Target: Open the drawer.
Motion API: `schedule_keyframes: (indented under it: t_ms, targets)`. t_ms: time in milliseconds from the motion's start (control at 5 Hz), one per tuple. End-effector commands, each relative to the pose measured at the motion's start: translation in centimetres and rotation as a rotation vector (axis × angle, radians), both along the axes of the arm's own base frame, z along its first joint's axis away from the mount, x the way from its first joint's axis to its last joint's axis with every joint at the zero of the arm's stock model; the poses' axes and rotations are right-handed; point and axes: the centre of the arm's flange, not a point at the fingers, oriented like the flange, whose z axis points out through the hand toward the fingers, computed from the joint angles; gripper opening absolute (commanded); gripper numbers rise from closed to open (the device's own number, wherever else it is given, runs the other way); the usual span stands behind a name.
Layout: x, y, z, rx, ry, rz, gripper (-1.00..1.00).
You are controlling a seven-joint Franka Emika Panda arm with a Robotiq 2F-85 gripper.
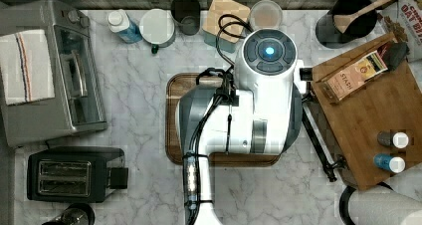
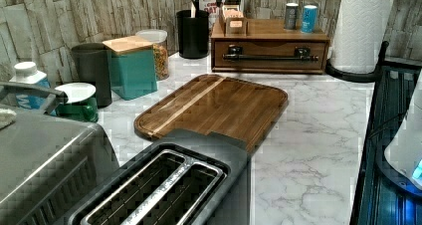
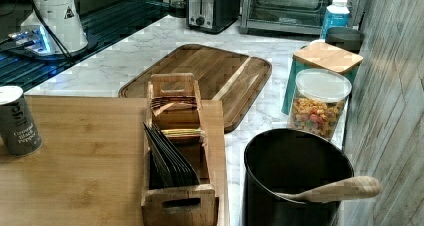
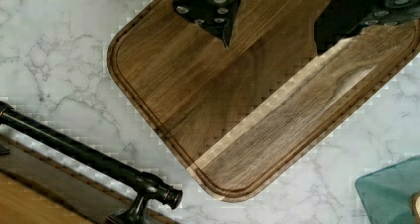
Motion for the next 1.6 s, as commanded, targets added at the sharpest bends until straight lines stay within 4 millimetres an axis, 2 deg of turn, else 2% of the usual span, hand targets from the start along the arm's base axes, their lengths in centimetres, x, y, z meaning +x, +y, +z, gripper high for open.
schedule_keyframes:
  t_ms: [200,400,800,1200,1400,1600]
  targets:
    - [0.0,-0.1,0.0,-0.009,0.001,0.004,1.00]
    - [-1.4,-1.1,-1.4,-0.012,-0.023,0.137,1.00]
    - [-4.2,-6.5,-4.2,0.058,-0.050,0.515,1.00]
    - [-6.4,-11.7,-7.6,0.020,-0.024,0.804,1.00]
    - [-7.1,-14.7,-8.6,0.002,-0.015,0.956,1.00]
    - [-8.4,-17.1,-10.3,-0.007,-0.013,1.047,1.00]
